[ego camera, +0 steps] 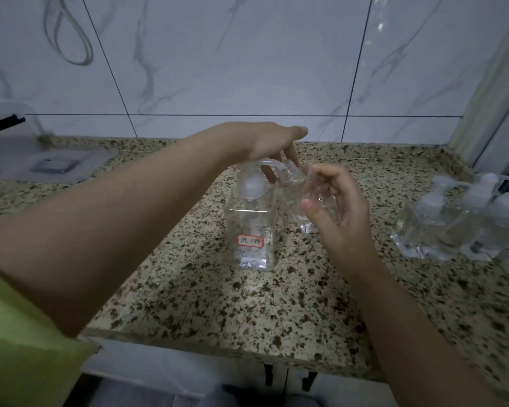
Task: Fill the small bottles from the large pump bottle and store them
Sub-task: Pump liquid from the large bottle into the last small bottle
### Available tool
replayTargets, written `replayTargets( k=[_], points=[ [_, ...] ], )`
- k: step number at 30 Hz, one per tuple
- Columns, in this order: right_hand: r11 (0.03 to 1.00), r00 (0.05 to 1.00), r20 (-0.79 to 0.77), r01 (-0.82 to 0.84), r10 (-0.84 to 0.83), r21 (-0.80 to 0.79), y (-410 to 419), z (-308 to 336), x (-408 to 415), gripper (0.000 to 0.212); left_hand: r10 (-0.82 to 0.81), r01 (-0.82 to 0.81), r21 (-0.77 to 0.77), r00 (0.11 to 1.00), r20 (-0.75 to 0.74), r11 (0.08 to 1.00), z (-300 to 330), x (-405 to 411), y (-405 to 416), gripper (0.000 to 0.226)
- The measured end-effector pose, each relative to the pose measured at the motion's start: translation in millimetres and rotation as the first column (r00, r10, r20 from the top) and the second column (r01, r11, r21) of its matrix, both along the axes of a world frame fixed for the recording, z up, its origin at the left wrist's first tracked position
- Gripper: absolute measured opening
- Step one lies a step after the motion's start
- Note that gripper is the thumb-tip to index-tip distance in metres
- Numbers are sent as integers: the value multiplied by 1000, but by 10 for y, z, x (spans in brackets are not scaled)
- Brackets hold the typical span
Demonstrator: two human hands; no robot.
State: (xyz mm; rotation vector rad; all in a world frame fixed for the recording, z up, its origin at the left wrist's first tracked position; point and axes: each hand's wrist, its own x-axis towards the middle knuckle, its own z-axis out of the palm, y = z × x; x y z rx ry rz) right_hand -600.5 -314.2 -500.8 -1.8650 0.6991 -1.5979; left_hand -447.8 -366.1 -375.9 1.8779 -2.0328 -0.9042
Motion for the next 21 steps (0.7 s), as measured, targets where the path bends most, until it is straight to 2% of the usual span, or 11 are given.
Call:
replayTargets(
  k=[3, 12, 16, 21],
  points=[
    [1000, 1000, 3, 4, -4, -4, 15, 19, -4, 30, 48, -49, -13, 996, -71, 999, -13, 12, 9, 64],
    [999, 1000, -10, 7, -7, -38, 19, 21, -2, 30, 8, -8, -3, 1000, -3, 1000, -1, -3, -13, 62],
    [999, 1000, -7, 3, -4, -38, 15, 20, -1, 31, 28, -27, 12, 997, -75, 1000, 11, -2, 10, 65],
    [1000, 1000, -4, -3, 2, -27, 14, 20, -7, 30, 13, -10, 31, 997, -80, 999, 8, 4, -20, 64]
  ],
)
